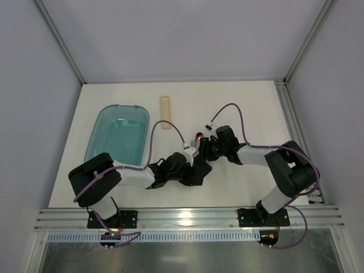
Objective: Place the utensils on the paper napkin and roll it up
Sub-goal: Pick up the utensils from the center of the board.
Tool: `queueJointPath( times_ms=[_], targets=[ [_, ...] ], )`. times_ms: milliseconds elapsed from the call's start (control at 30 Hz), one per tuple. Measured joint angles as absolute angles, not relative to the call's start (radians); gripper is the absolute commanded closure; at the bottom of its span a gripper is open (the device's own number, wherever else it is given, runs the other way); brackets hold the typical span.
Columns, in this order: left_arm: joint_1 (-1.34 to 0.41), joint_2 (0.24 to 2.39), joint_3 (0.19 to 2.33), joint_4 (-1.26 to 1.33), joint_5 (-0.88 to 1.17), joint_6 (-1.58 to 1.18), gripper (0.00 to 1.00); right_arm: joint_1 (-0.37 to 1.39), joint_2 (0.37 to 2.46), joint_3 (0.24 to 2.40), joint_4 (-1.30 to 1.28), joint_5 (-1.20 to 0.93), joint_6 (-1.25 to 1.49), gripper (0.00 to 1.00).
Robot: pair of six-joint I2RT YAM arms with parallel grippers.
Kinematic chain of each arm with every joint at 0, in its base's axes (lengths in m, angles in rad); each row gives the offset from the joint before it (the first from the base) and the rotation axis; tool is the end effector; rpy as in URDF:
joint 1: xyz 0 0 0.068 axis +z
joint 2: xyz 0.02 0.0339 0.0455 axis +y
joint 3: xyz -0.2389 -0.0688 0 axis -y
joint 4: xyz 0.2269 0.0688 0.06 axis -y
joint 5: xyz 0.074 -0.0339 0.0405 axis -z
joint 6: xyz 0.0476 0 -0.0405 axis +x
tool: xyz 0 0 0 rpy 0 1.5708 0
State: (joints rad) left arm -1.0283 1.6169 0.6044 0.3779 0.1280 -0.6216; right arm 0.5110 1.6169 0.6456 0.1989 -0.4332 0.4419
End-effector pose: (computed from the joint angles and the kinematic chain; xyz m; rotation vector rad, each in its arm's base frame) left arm 0.1495 -0.2598 0.1196 0.5627 2.3425 -0.9989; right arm 0.2454 0.1605 0.1169 -0.3125 2.4451 0.9548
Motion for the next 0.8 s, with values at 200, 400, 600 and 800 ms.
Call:
queueJointPath(
  times_ms=[200,400,600,800],
  targets=[
    [-1.028,1.609,0.596,0.378,0.124,-0.622,0.76,0.526,1.626,0.632,0.241,-0.437,0.451,0.60],
    [-1.029,1.609,0.591,0.385,0.124,-0.622,0.75,0.527,1.642,0.622,0.254,-0.430,0.466,0.86],
    [-1.029,1.590,0.579,0.385,0.118,-0.628,0.64,0.527,1.658,0.598,0.333,-0.466,0.501,0.96],
    [-1.035,1.486,0.596,0.227,0.041,-0.630,0.53,0.527,1.657,0.544,0.440,-0.488,0.524,0.96]
  ],
)
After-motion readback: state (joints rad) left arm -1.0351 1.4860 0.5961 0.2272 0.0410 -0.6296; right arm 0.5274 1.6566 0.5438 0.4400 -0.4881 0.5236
